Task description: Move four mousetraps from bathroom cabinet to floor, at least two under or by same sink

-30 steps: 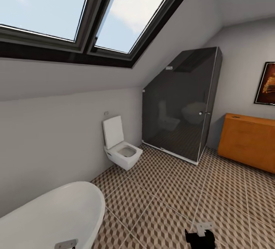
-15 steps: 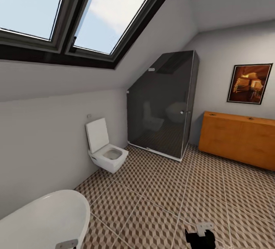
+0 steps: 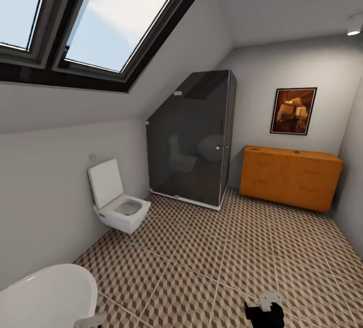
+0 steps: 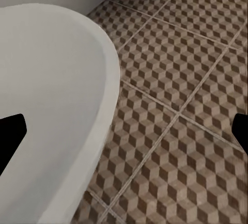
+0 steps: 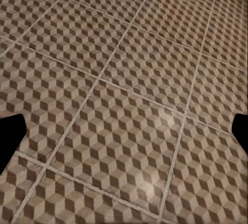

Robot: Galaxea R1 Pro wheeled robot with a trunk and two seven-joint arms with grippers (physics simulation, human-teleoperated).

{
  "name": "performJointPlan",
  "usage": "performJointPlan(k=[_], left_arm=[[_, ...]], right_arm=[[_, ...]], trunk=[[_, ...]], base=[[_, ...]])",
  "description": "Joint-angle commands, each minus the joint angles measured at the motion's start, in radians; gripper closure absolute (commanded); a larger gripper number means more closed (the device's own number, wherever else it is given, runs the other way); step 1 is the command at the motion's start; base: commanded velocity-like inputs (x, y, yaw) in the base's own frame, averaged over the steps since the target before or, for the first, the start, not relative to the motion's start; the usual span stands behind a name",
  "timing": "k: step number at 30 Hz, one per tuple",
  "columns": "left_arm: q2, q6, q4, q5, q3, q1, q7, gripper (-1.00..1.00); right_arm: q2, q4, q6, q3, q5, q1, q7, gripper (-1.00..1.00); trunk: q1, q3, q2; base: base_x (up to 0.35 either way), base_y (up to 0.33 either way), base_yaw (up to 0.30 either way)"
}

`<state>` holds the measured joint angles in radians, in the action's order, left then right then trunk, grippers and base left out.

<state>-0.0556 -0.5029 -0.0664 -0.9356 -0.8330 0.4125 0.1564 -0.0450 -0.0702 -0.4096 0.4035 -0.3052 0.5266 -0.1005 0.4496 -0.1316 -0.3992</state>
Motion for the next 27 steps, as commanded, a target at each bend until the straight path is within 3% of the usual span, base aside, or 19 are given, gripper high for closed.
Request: performJointPlan(k=[1, 7, 27], left_arm=[[0.0, -0.002, -0.001, 0.003, -0.006, 0.0, 0.006, -1.0], [0.0, -0.002, -0.001, 0.003, -0.006, 0.0, 0.006, -1.0], [0.0, -0.002, -0.001, 0.003, -0.006, 0.0, 0.006, -1.0]], right_arm=[[0.001, -0.003, -0.005, 0.009, -0.006, 0.001, -0.001, -1.0], [0.001, -0.003, -0.005, 0.008, -0.005, 0.001, -0.001, -1.0], [0.002, -0.003, -0.007, 0.009, -0.002, 0.001, -0.001, -1.0]], trunk=[[0.0, 0.0, -0.001], [0.0, -0.003, -0.001], [0.0, -0.004, -0.001]], base=[[0.0, 0.0, -0.285], [0.0, 0.0, -0.275], [0.0, 0.0, -0.011]])
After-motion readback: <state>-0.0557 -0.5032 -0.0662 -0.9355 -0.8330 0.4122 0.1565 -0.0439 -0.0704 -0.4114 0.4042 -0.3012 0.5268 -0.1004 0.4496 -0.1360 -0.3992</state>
